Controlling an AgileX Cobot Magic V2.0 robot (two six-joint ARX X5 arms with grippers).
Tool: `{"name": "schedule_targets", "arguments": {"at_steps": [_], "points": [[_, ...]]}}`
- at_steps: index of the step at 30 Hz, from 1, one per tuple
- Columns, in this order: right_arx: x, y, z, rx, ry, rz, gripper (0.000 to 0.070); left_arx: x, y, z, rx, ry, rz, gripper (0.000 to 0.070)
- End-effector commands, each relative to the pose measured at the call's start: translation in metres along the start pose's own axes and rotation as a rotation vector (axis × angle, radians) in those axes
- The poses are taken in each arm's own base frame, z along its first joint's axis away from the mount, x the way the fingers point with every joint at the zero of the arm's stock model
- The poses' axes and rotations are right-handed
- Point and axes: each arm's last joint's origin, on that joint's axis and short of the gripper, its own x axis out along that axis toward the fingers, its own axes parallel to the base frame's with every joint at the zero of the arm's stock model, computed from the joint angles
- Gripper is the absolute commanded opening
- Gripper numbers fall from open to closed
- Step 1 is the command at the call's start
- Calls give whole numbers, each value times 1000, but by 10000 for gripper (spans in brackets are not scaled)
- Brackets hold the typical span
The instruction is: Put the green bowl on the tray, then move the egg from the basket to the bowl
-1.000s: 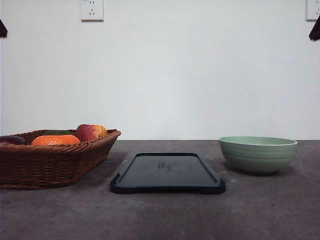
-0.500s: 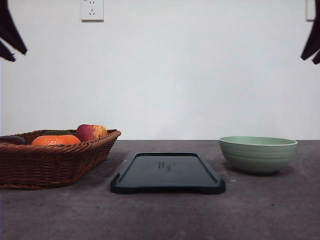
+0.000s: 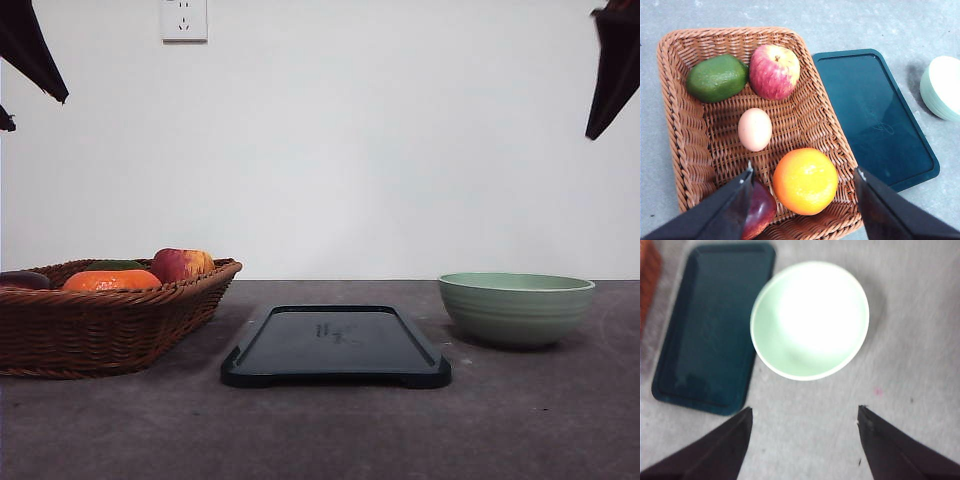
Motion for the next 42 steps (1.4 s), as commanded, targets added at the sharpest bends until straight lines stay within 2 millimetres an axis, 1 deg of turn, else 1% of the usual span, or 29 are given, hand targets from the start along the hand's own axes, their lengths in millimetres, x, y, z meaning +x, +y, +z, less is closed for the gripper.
{"name": "schedule_targets", "arguments": {"at_steps": [1, 6, 10, 13, 15, 17, 19, 21, 24, 27, 30, 32, 36, 40, 42], "points": [[11, -2, 15, -18, 40, -28, 397, -3, -2, 7, 10, -23, -8, 390], [42, -12, 47, -52, 104, -99, 396, -3, -3, 7, 13, -22, -12, 390], [68, -19, 62, -47, 152, -103, 396, -3, -3, 7, 13, -22, -13, 390], [88, -25, 68, -45, 190, -105, 391, -2, -4, 7, 13, -22, -16, 390], [101, -29, 69, -41, 208, -105, 364, -2, -5, 7, 5, -25, -18, 390], [112, -33, 69, -37, 224, -108, 339, -2, -5, 8, -1, -29, -18, 390], [121, -36, 68, -34, 238, -122, 336, -2, -5, 8, 1, -36, -19, 390], [127, -39, 68, -34, 249, -148, 297, -2, -5, 9, 4, -45, -19, 390], [134, -42, 67, -32, 264, -158, 176, -2, -5, 10, 6, -48, -20, 390], [138, -44, 66, -31, 273, -156, 97, -2, -5, 10, 6, -48, -20, 390], [139, -44, 67, -33, 264, -155, 16, -2, -5, 10, 6, -47, -19, 390], [138, -43, 68, -32, 266, -152, 3, -2, -5, 10, 6, -47, -20, 390], [135, -42, 69, -26, 279, -152, 3, -2, -5, 10, 6, -47, -19, 390], [124, -37, 75, -20, 305, -151, 4, -2, -5, 10, 7, -47, -19, 390], [116, -32, 81, -20, 316, -135, 3, -2, -5, 10, 7, -47, -19, 390]]}}
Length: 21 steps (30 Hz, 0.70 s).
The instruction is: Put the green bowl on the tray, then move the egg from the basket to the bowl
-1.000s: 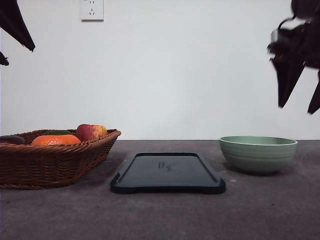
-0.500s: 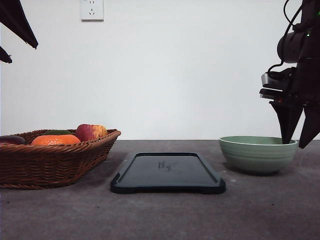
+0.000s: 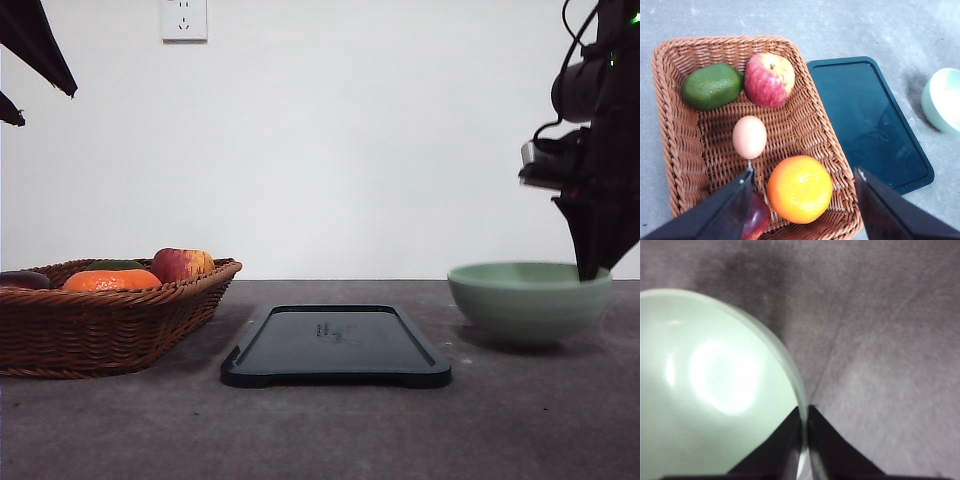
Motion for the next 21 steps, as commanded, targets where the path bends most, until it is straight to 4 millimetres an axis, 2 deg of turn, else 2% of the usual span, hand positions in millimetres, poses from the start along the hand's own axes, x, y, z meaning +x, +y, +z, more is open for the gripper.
{"name": "schedule_targets", "arguments": {"at_steps": [1, 6, 12, 16, 21], "points": [[-7, 7, 8, -17, -4, 28, 3, -3, -2, 7, 11, -25, -7, 390], [-33, 33, 18, -72, -34, 98, 3, -3, -2, 7, 11, -25, -7, 390], [-48, 86, 26, -171, -137, 131, 3, -3, -2, 7, 11, -24, -7, 390], [-40, 119, 28, -232, -178, 161, 4, -3, -2, 7, 11, -24, -7, 390], [-15, 144, 30, -269, -163, 157, 3, -3, -2, 7, 11, -24, -7, 390]]}}
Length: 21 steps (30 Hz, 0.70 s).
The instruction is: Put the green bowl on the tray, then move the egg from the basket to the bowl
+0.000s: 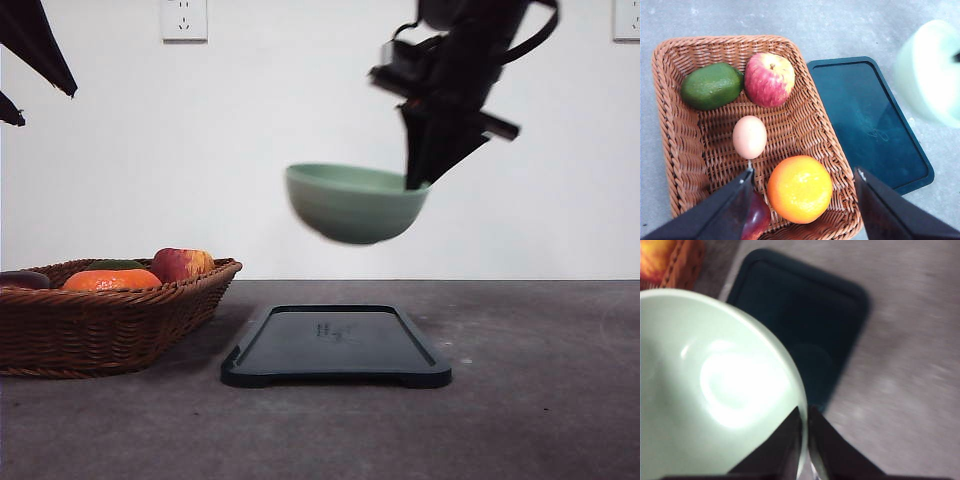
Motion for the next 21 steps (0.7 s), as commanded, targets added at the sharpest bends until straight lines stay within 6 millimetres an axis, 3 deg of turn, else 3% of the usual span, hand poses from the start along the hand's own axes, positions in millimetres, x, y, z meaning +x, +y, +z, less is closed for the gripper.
{"name": "schedule_targets", "arguments": {"at_steps": [1, 11, 16, 18, 21], "points": [[15, 2, 6, 14, 6, -2, 3, -3, -2, 7, 11, -24, -7, 390], [64, 4, 4, 15, 78, -27, 3, -3, -2, 7, 12, -25, -7, 390], [77, 3, 2, 20, 110, -40, 7, -3, -2, 7, 12, -25, -7, 390], [77, 4, 2, 17, 109, -39, 38, -3, -2, 7, 15, -25, -6, 390], [78, 7, 2, 12, 109, -30, 169, -3, -2, 7, 15, -25, -6, 390]]}}
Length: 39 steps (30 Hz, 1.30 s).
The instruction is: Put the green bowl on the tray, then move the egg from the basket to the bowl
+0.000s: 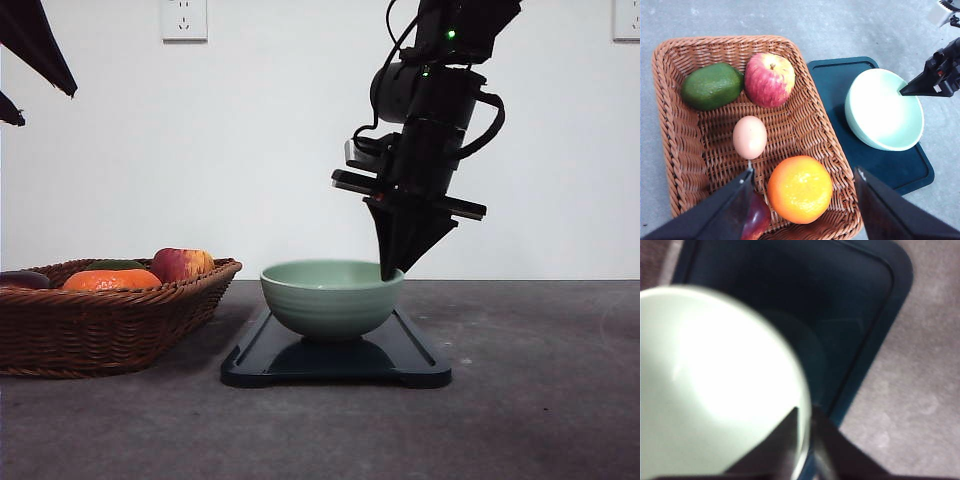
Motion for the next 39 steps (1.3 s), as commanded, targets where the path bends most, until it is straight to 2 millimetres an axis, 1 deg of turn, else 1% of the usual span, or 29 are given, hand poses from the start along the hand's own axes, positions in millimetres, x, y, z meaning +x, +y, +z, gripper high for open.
{"name": "schedule_targets", "arguments": {"at_steps": [1, 3, 6, 11, 14, 17, 19, 22, 27, 35, 39], "points": [[2, 4, 4, 1, -5, 9, 192, -3, -2, 7, 15, -24, -6, 390], [1, 5, 3, 2, 4, 7, 209, -3, -2, 7, 14, -24, -6, 390], [-10, 6, 3, 0, 8, 2, 209, -3, -2, 7, 14, -24, -6, 390], [-50, 12, 3, -37, -83, -31, 207, -3, -1, 7, 23, -24, 12, 391], [-66, 15, 1, -45, -140, -38, 207, -3, 1, 7, 42, -26, 63, 392], [-75, 15, -7, -54, -194, -31, 207, -3, 1, 7, 46, -26, 82, 391], [-79, 16, -17, -64, -244, -24, 207, -3, 1, 7, 45, -25, 82, 391], [-84, 17, -40, -86, -342, -10, 207, -3, 1, 7, 45, -24, 81, 391], [-90, 11, -91, -108, -479, 7, 207, -3, 1, 7, 42, -26, 81, 391], [-96, -1, -179, -120, -593, 15, 207, -3, 1, 7, 36, -24, 80, 391], [-98, -5, -215, -123, -631, 11, 207, -3, 1, 6, 32, -17, 79, 391]]}}
